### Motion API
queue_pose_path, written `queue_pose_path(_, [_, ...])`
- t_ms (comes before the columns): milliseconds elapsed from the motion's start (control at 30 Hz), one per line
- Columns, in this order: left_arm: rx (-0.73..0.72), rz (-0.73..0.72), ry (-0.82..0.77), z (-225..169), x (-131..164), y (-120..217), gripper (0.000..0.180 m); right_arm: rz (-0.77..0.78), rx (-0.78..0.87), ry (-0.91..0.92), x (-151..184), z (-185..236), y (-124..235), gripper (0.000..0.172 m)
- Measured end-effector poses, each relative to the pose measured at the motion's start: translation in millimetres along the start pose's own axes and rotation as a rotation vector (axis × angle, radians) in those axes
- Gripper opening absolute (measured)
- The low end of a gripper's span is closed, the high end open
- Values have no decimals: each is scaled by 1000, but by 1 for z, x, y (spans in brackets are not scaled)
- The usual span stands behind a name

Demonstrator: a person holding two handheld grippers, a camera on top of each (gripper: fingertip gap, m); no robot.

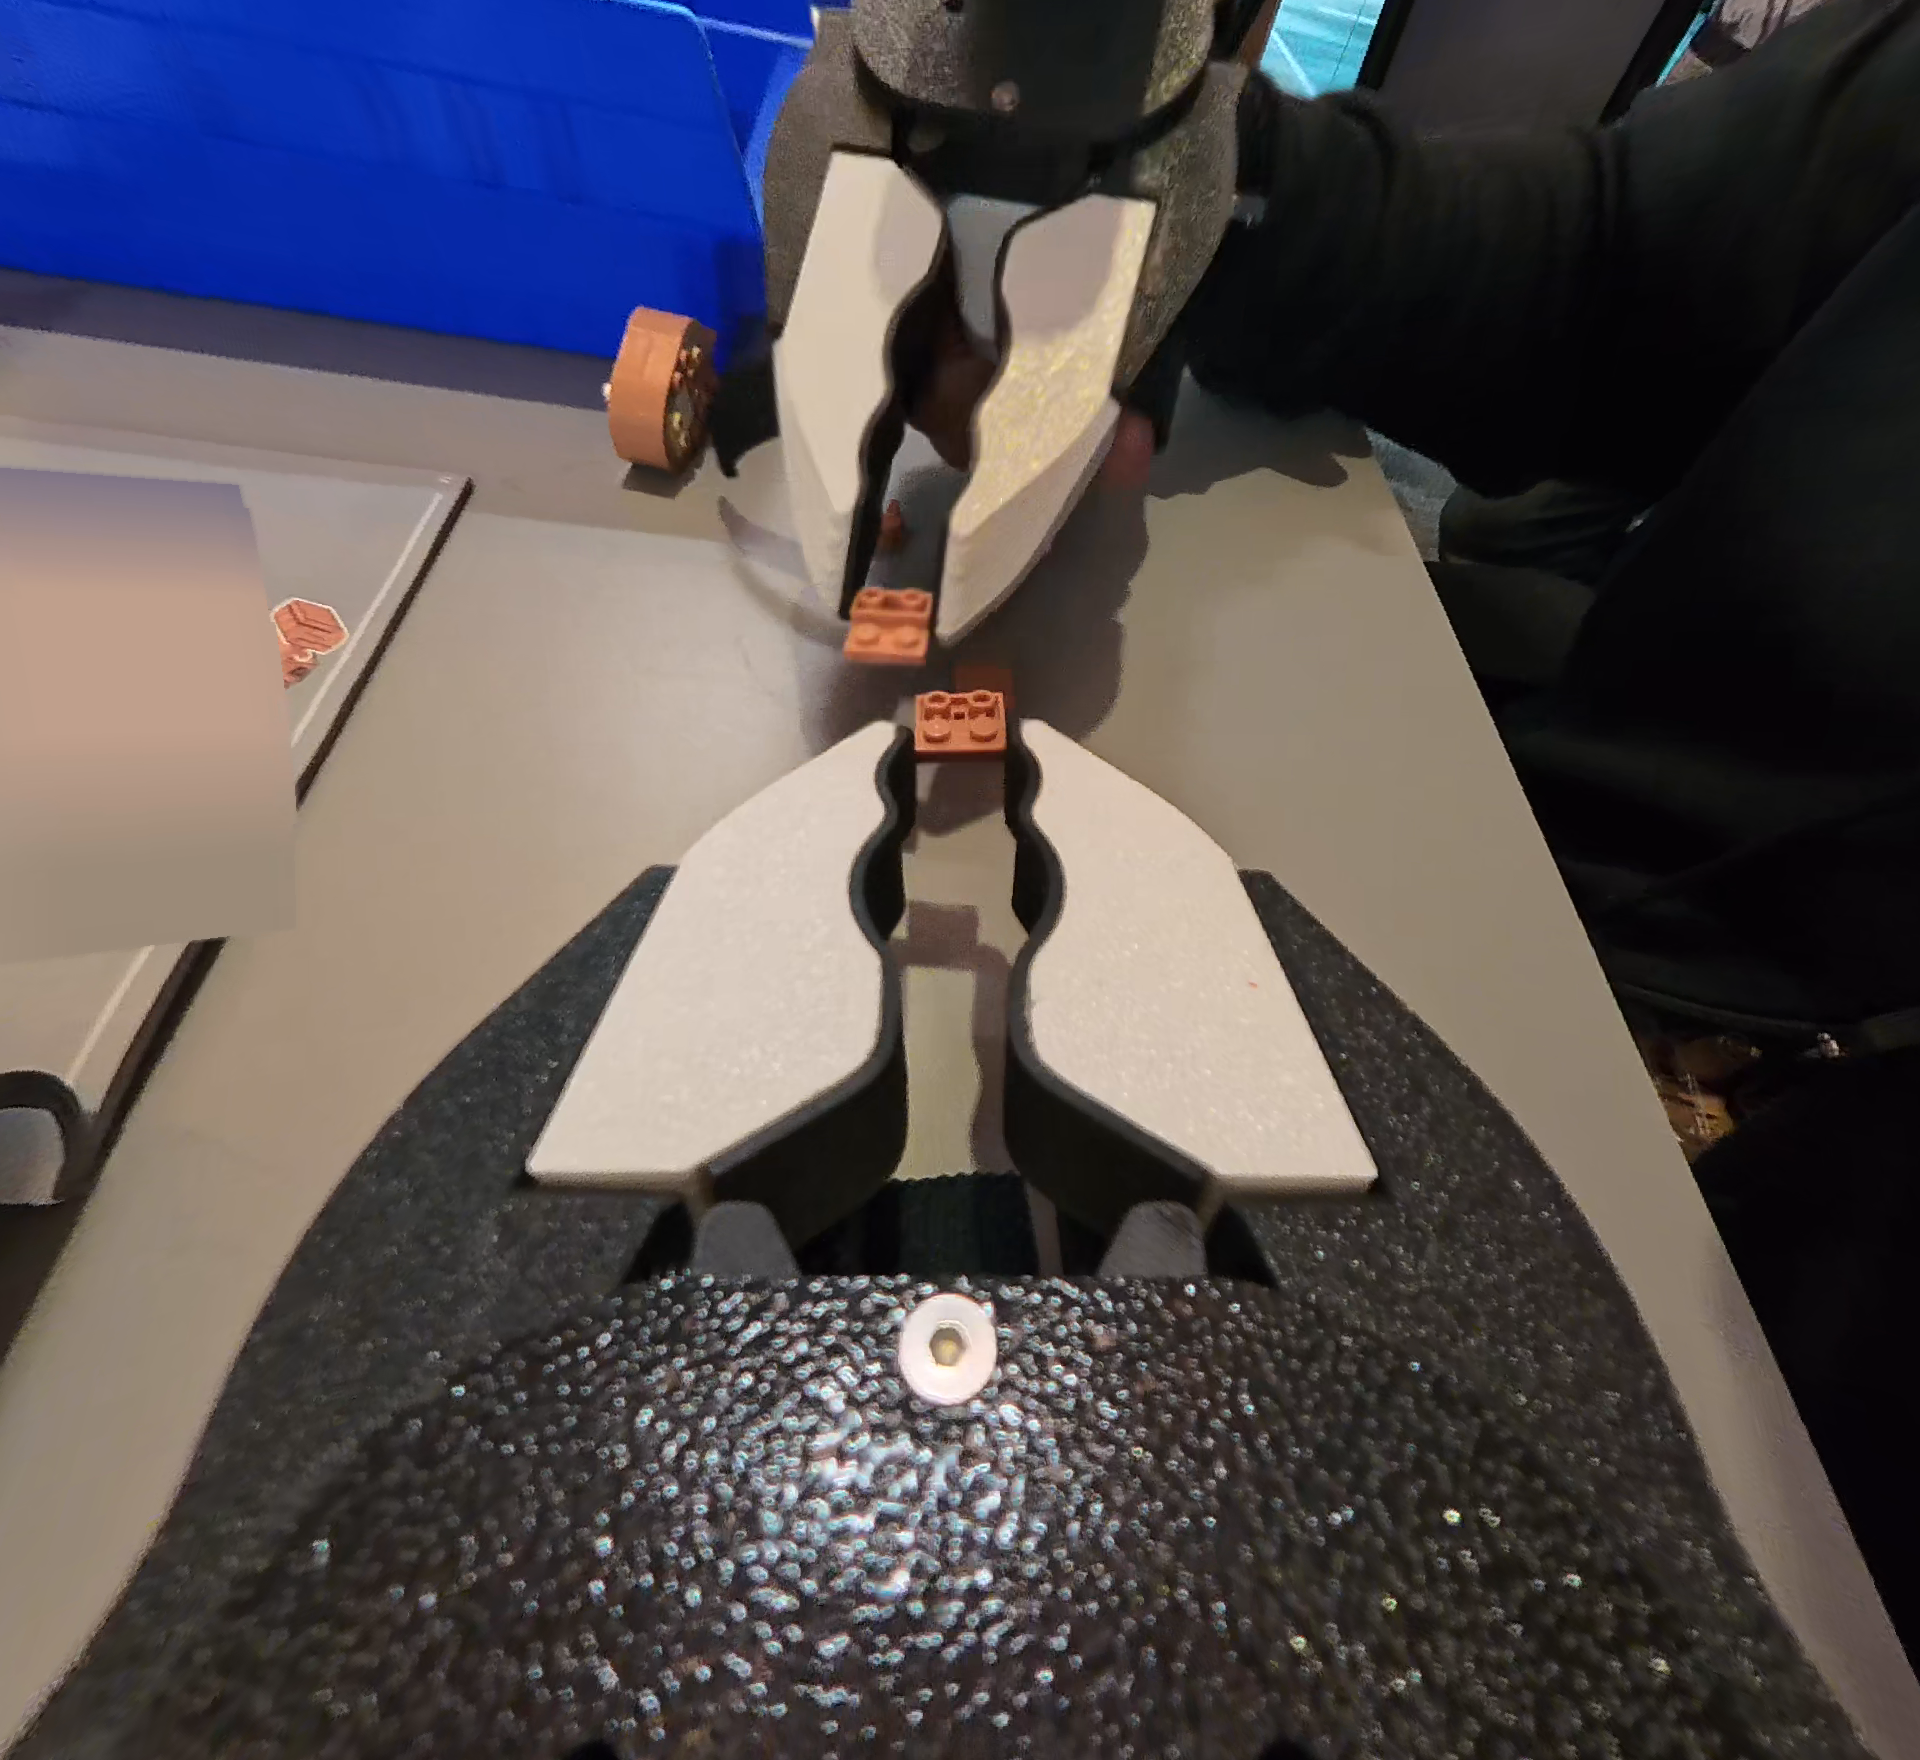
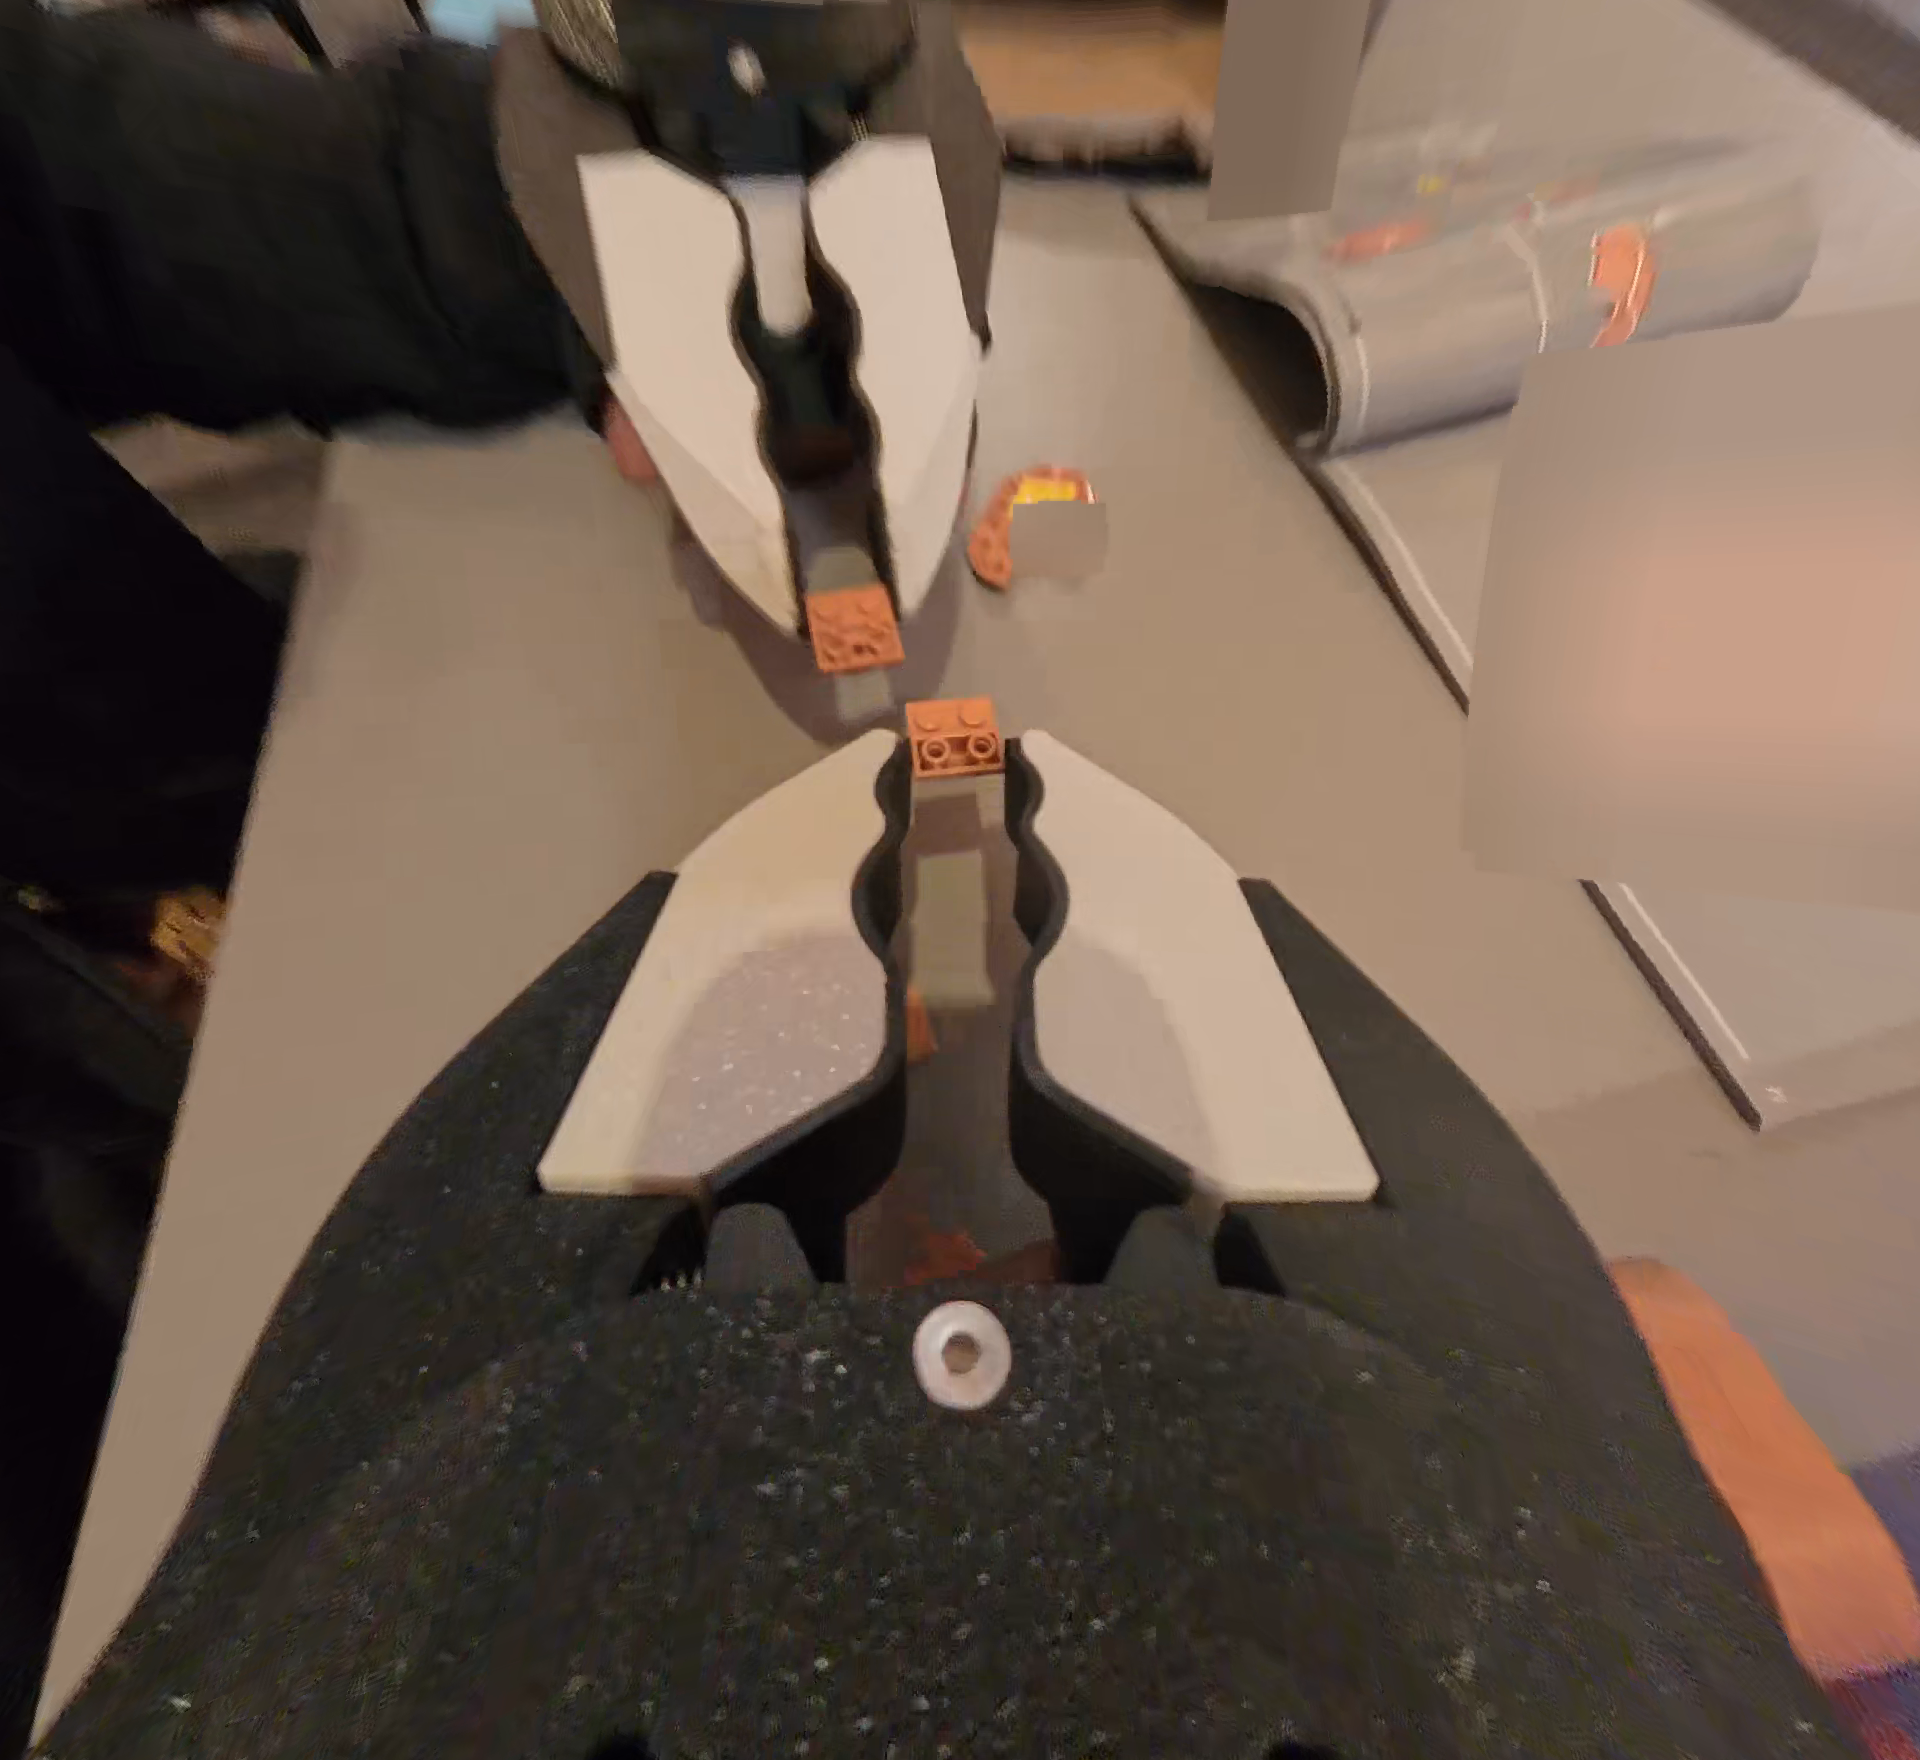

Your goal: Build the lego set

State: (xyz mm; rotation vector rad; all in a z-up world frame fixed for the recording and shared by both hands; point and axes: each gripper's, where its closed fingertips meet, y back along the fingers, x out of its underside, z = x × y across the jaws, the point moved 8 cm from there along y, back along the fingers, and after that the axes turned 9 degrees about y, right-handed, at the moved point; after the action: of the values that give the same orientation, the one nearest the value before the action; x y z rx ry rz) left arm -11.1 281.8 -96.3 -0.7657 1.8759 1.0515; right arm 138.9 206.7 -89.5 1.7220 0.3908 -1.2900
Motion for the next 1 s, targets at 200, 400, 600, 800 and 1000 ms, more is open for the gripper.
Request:
queue_pose_path(200, [-9, -67, -14, 0, -5, 1, 16, -196, -7, -18, -8, 5, 10, 17])
queue_pose_path(400, [-16, -103, -33, -1, -7, 0, 16, -237, -19, -19, -7, 4, 10, 17])
queue_pose_path(600, [-10, -134, -33, -1, -9, 0, 16, -335, -44, -97, -11, 1, 16, 16])
queue_pose_path(800, [-11, -142, -34, -1, -10, 0, 16, -328, -46, -91, -10, 2, 16, 16])
queue_pose_path(1000, [-12, -153, -38, -2, -11, 0, 16, -330, -48, -85, -11, 3, 16, 16])
